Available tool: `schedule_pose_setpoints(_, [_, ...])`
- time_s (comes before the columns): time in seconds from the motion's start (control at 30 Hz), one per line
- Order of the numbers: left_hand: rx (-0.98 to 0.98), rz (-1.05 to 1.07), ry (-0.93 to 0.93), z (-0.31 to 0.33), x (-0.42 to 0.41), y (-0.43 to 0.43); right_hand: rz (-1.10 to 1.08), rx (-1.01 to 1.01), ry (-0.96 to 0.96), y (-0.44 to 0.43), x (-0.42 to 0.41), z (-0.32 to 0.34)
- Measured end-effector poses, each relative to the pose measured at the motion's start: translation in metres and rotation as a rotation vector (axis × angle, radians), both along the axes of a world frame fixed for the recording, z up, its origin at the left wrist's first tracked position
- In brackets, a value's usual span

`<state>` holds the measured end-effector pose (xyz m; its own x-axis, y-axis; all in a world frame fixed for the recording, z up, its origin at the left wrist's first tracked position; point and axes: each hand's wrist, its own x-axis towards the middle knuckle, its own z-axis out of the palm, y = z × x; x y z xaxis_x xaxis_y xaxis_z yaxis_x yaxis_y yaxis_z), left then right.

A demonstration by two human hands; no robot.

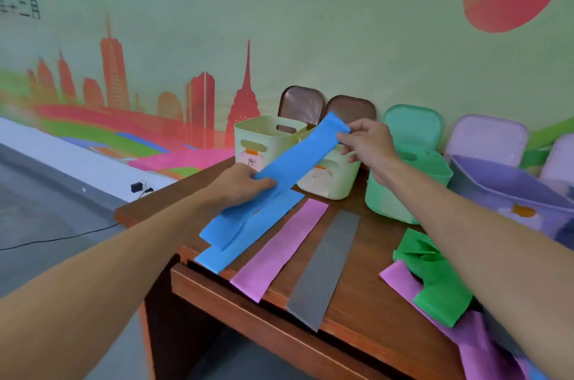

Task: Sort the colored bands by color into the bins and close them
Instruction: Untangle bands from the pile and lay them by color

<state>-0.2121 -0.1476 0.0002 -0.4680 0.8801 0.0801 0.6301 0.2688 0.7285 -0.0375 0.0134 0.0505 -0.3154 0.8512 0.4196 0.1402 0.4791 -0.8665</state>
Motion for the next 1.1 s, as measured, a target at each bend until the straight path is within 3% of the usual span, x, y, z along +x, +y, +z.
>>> schedule_pose_setpoints(0.23, [-0.124, 0.04, -0.048, -0.036, -0.038, -0.013, 0.018, 0.177, -0.406, 0.032, -0.045, -0.053])
schedule_pose_setpoints(0.47, [-0.302, 0.035, -0.096, -0.052, -0.043, -0.003, -0.125, 0.277, -0.656, 0.044, -0.084, -0.095])
schedule_pose_setpoints(0.7, [-0.245, 0.005, -0.264, -0.064, -0.047, 0.004, -0.221, 0.32, -0.748, 0.056, -0.098, -0.124])
schedule_pose_setpoints(1.1, [-0.229, -0.016, -0.173, -0.068, -0.049, 0.006, -0.282, 0.378, -0.826, 0.071, -0.103, -0.14])
